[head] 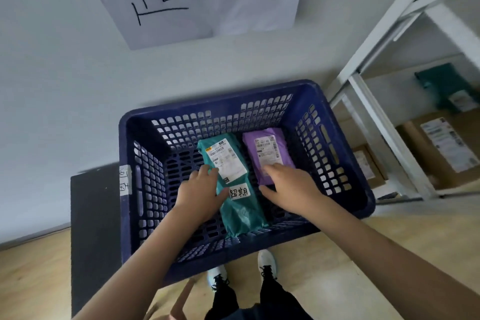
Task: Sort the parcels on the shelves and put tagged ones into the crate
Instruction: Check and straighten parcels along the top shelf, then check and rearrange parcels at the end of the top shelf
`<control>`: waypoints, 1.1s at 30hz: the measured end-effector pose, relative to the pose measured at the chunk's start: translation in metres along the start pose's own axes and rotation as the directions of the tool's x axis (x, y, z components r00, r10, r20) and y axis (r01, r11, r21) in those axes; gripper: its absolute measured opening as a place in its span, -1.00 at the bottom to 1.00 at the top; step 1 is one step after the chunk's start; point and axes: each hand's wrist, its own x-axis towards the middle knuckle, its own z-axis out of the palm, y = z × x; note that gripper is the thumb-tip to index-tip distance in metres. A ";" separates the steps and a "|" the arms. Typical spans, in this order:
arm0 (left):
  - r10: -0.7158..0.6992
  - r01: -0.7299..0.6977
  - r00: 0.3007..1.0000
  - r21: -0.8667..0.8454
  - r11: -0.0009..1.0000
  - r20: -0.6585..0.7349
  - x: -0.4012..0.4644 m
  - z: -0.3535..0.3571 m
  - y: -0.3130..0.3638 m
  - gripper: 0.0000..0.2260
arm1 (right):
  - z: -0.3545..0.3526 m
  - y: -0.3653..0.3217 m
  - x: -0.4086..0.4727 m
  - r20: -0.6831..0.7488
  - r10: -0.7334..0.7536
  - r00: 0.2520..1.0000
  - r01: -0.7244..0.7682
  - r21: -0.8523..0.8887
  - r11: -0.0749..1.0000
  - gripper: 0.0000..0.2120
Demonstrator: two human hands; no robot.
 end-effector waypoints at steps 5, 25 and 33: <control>0.092 -0.089 0.993 0.043 0.995 -0.073 -0.005 -0.035 0.029 -0.47 | -0.023 0.021 -0.046 -0.103 0.166 0.981 -0.164 0.027 0.986 -0.53; 0.274 -0.326 0.912 -0.135 0.936 -0.306 -0.137 -0.054 0.331 -0.73 | -0.088 0.189 -0.354 -0.384 0.391 0.837 -0.197 0.455 0.868 -0.73; 0.452 -0.499 0.799 -0.017 0.867 -0.397 -0.162 -0.048 0.505 -0.74 | -0.086 0.302 -0.446 -0.426 0.477 0.769 -0.230 0.512 0.828 -0.68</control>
